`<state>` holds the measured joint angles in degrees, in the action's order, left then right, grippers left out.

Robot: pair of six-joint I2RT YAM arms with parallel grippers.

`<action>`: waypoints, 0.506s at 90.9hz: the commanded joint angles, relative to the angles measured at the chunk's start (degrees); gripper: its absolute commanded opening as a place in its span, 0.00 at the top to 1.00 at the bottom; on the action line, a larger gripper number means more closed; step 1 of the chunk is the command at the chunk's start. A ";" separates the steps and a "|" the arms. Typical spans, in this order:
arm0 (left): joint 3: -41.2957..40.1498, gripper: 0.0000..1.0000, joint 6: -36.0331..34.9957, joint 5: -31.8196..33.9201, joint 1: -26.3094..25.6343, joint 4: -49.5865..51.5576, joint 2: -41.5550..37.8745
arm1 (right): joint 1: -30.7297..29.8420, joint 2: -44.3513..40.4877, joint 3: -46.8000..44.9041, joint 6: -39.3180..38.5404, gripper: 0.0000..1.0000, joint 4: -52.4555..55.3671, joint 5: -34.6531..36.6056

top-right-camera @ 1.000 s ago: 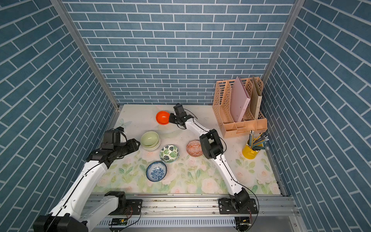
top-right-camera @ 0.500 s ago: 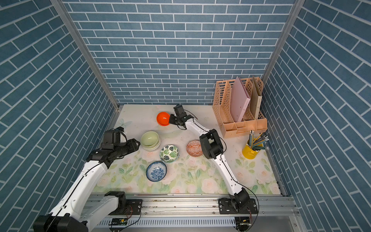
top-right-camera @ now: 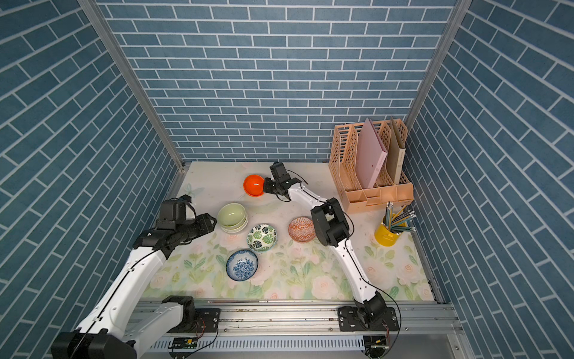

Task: Stack the bowls
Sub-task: Pick up the bowl from the center of the board.

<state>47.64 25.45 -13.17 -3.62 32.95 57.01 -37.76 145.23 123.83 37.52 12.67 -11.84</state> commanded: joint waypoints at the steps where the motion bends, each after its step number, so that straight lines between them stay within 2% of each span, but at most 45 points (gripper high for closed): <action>1: 5.05 0.42 -0.82 -1.39 0.16 0.15 1.51 | 0.17 -9.07 -3.00 -3.91 1.00 0.51 1.38; 22: 16.64 0.40 -0.84 -5.78 -0.87 3.26 6.55 | 0.01 -20.03 -10.08 -7.90 1.00 6.98 3.36; 37: 24.08 0.40 -0.47 -4.53 -5.82 6.68 10.31 | -0.68 -29.25 -16.90 -10.38 1.00 11.59 4.47; 46: 27.30 0.40 0.20 -1.46 -11.26 8.08 12.59 | -1.40 -33.98 -20.98 -11.73 1.00 13.42 5.29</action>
<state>71.77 25.23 -16.71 -9.93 36.97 67.44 -38.13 116.38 106.52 29.36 22.26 -8.01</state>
